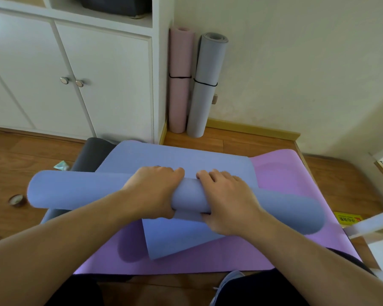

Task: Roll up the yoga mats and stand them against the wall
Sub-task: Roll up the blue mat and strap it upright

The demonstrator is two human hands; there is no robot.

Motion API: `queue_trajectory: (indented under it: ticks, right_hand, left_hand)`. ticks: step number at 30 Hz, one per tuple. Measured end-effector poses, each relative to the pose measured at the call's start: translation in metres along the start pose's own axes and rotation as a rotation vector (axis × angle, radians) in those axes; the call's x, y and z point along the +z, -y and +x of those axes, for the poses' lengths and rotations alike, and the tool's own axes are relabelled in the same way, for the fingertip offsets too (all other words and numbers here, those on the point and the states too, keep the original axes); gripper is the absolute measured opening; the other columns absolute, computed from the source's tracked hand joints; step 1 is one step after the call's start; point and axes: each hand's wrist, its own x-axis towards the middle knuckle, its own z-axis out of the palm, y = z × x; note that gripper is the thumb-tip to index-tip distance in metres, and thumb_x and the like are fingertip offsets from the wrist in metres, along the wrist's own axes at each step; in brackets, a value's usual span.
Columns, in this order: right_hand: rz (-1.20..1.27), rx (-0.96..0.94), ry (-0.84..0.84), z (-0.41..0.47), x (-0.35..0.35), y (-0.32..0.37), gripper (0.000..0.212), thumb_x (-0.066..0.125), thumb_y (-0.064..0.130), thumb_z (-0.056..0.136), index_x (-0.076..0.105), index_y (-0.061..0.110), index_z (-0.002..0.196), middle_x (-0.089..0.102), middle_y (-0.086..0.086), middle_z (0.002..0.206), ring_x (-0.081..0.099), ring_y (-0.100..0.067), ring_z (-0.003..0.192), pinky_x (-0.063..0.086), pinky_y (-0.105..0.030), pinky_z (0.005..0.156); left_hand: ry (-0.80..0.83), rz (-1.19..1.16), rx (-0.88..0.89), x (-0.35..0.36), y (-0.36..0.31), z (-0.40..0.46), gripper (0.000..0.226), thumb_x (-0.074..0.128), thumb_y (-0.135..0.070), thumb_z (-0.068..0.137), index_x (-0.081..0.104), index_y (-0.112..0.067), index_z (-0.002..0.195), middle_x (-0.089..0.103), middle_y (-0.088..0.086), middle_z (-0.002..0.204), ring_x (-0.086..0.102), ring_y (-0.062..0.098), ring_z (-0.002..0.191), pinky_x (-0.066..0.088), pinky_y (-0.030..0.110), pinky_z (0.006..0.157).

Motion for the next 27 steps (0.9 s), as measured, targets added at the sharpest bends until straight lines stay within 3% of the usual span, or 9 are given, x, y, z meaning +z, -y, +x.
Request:
queue_trajectory:
  ticks: [2, 5, 11, 13, 16, 20, 23, 27]
  right_hand:
    - [-0.07, -0.012, -0.019, 0.001, 0.001, 0.003, 0.085, 0.085, 0.054, 0.062, 0.044, 0.022, 0.13, 0.061, 0.0, 0.106, 0.062, -0.027, 0.091, 0.042, -0.039, 0.069]
    - [-0.048, -0.018, 0.028, 0.003, 0.001, 0.007, 0.076, 0.08, 0.05, 0.075, 0.04, 0.021, 0.132, 0.062, -0.002, 0.107, 0.064, -0.029, 0.094, 0.037, -0.037, 0.065]
    - [0.04, 0.034, 0.073, 0.004, -0.002, -0.003, 0.06, 0.072, 0.05, 0.078, 0.038, 0.023, 0.119, 0.064, -0.002, 0.101, 0.067, -0.032, 0.086, 0.041, -0.038, 0.062]
    - [0.058, 0.025, 0.078, 0.004, 0.0, -0.003, 0.058, 0.07, 0.05, 0.077, 0.039, 0.024, 0.119, 0.064, -0.001, 0.102, 0.067, -0.031, 0.089, 0.042, -0.038, 0.064]
    - [0.019, -0.036, 0.026, 0.003, 0.002, 0.002, 0.067, 0.073, 0.048, 0.076, 0.044, 0.023, 0.13, 0.061, -0.001, 0.106, 0.064, -0.03, 0.094, 0.038, -0.038, 0.07]
    - [-0.04, -0.03, 0.045, 0.004, -0.002, 0.002, 0.085, 0.082, 0.055, 0.069, 0.041, 0.023, 0.136, 0.058, 0.001, 0.112, 0.06, -0.027, 0.097, 0.041, -0.039, 0.073]
    - [-0.026, -0.034, 0.061, 0.004, -0.001, 0.005, 0.071, 0.077, 0.049, 0.077, 0.039, 0.022, 0.13, 0.059, -0.002, 0.107, 0.063, -0.029, 0.094, 0.038, -0.037, 0.066]
    - [0.039, 0.033, 0.097, 0.006, -0.004, -0.003, 0.06, 0.073, 0.051, 0.075, 0.039, 0.025, 0.116, 0.063, 0.0, 0.098, 0.065, -0.03, 0.083, 0.039, -0.037, 0.061]
  left_hand:
    - [0.053, -0.066, -0.02, -0.004, 0.006, 0.0, 0.058, 0.076, -0.059, 0.069, 0.048, -0.035, 0.113, 0.057, -0.012, 0.092, 0.059, 0.014, 0.083, 0.051, 0.034, 0.07]
    - [0.117, -0.104, -0.016, 0.0, 0.007, -0.001, 0.059, 0.079, -0.061, 0.065, 0.051, -0.038, 0.112, 0.063, -0.012, 0.096, 0.061, 0.012, 0.086, 0.057, 0.038, 0.078]
    - [-0.049, 0.089, 0.085, 0.012, -0.005, -0.003, 0.079, 0.079, -0.059, 0.074, 0.04, -0.028, 0.135, 0.055, -0.006, 0.119, 0.057, 0.018, 0.103, 0.051, 0.034, 0.089]
    - [-0.045, 0.095, 0.07, 0.016, -0.007, -0.002, 0.073, 0.078, -0.057, 0.077, 0.041, -0.026, 0.131, 0.059, -0.005, 0.117, 0.059, 0.019, 0.102, 0.052, 0.035, 0.086]
    - [0.002, 0.017, 0.021, 0.012, 0.0, -0.001, 0.061, 0.077, -0.055, 0.076, 0.043, -0.028, 0.12, 0.061, -0.007, 0.108, 0.061, 0.018, 0.096, 0.052, 0.034, 0.076]
    - [0.085, -0.078, -0.002, 0.001, 0.008, 0.001, 0.062, 0.079, -0.061, 0.068, 0.048, -0.034, 0.114, 0.06, -0.011, 0.098, 0.06, 0.013, 0.087, 0.056, 0.036, 0.077]
    - [0.09, -0.082, 0.012, 0.003, 0.007, -0.001, 0.063, 0.079, -0.062, 0.068, 0.048, -0.036, 0.116, 0.061, -0.011, 0.101, 0.06, 0.011, 0.088, 0.055, 0.035, 0.08]
    - [-0.037, 0.06, 0.079, 0.009, -0.003, -0.002, 0.078, 0.079, -0.063, 0.073, 0.04, -0.031, 0.133, 0.056, -0.007, 0.119, 0.057, 0.017, 0.104, 0.049, 0.034, 0.091]
